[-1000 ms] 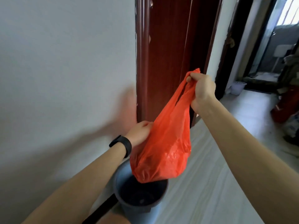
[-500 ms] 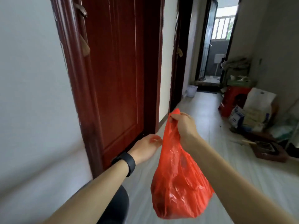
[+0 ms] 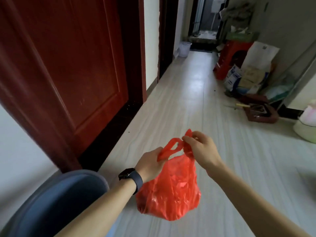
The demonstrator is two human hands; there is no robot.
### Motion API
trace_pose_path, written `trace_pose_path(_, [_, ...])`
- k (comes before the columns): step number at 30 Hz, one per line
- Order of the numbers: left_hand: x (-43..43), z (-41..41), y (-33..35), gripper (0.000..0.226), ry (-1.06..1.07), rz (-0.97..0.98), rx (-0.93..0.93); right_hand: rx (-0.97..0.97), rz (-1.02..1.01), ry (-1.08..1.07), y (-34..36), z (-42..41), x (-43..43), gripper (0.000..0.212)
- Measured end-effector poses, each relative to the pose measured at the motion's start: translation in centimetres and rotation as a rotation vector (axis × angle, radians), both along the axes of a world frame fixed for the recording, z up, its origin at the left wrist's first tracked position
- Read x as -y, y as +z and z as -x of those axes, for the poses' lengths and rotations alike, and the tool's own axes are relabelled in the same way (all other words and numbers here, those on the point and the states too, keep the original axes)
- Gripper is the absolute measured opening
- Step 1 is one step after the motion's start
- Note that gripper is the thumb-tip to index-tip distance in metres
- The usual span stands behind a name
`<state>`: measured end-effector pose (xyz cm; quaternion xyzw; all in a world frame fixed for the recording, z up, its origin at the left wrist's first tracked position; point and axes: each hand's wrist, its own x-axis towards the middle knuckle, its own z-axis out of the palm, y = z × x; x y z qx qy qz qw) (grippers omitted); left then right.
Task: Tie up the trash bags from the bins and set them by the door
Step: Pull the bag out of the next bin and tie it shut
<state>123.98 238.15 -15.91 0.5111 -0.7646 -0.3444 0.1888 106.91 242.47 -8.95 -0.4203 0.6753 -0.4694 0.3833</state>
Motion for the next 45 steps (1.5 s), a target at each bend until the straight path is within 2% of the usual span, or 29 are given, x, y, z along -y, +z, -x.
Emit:
trace_pose_path(3, [0.9,-0.3,-2.6,0.033,0.116,-0.132,-0.15,-0.179,0.044,-0.115,-2.8,2.6,-0.4,0.017])
trace_pose_path(6, [2.1,0.5,-4.3,0.028,0.249,-0.275,-0.451,-0.341,0.218,-0.102,-4.2,2.9,0.0,0.012])
trace_pose_path(9, [2.5,2.1,-4.6,0.021,0.177,-0.356,-0.573,-0.284,0.244,0.048,-4.2,2.4,1.4,0.014])
trace_pose_path(11, [2.2,2.9,-3.9,0.034,0.048,-0.407,-0.636,-0.303,0.207,0.101,-3.7,2.0,2.5,0.018])
trace_pose_path(13, [2.3,3.7,-4.2,0.036,-0.092,-0.458,-0.587,-0.324,0.19,0.112,-4.0,2.0,3.9,0.021])
trace_pose_path(15, [2.6,4.0,-5.0,0.029,-0.168,-0.461,-0.416,-0.235,0.149,0.117,-4.6,2.0,5.1,0.024])
trace_pose_path(18, [3.0,4.3,-6.8,0.036,-0.09,-0.401,-0.172,-0.103,0.097,0.097,-5.4,2.7,6.3,0.027])
trace_pose_path(21, [3.7,3.9,-7.5,0.029,0.028,-0.424,-0.229,0.073,0.09,0.014,-6.9,4.3,6.2,0.026])
trace_pose_path(23, [4.0,3.1,-7.4,0.029,0.043,-0.532,-0.313,0.172,0.083,-0.057,-9.1,5.2,5.4,0.031])
trace_pose_path(25, [4.4,2.6,-7.3,0.026,0.007,-0.625,-0.36,0.103,0.076,0.011,-12.4,5.4,3.8,0.048])
trace_pose_path(27, [4.8,2.6,-7.4,0.016,-0.029,-0.656,-0.38,-0.126,0.037,0.249,-15.8,4.8,2.4,0.064])
trace_pose_path(29, [5.4,2.6,-7.5,0.015,0.001,-0.667,-0.386,-0.302,-0.001,0.43,-18.0,3.1,1.7,0.048])
trace_pose_path(31, [6.2,2.6,-7.8,0.034,0.039,-0.689,-0.407,-0.472,0.113,0.488,-19.3,1.4,1.3,0.033])
trace_pose_path(33, [6.9,2.4,-8.3,0.037,0.077,-0.688,-0.466,-0.56,0.213,0.396,-20.8,-0.2,1.4,0.03])
trace_pose_path(34, [7.1,2.4,-8.6,0.033,0.128,-0.671,-0.52,-0.562,0.194,0.289,-21.7,-0.4,1.6,0.038])
trace_pose_path(37, [7.2,1.8,-9.3,0.031,0.316,-0.493,-0.593,-0.44,-0.04,0.009,-23.0,-0.5,2.6,0.05])
trace_pose_path(39, [6.5,0.7,-10.4,0.052,0.317,-0.357,-0.549,-0.356,-0.154,-0.057,-23.3,-0.1,2.8,0.048])
trace_pose_path(41, [5.1,-0.9,-12.0,0.075,0.265,-0.253,-0.463,-0.304,-0.184,-0.096,-23.3,0.3,2.7,0.041])
trace_pose_path(42, [4.2,-1.6,-12.7,0.078,0.239,-0.225,-0.436,-0.281,-0.199,-0.116,-23.2,0.3,2.6,0.039])
trace_pose_path(43, [3.4,-2.1,-13.6,0.073,0.205,-0.216,-0.416,-0.264,-0.202,-0.135,-23.0,0.4,2.6,0.039])
trace_pose_path(45, [2.6,-2.2,-15.0,0.048,0.128,-0.21,-0.353,-0.221,-0.243,-0.154,-23.3,0.5,2.9,0.041])
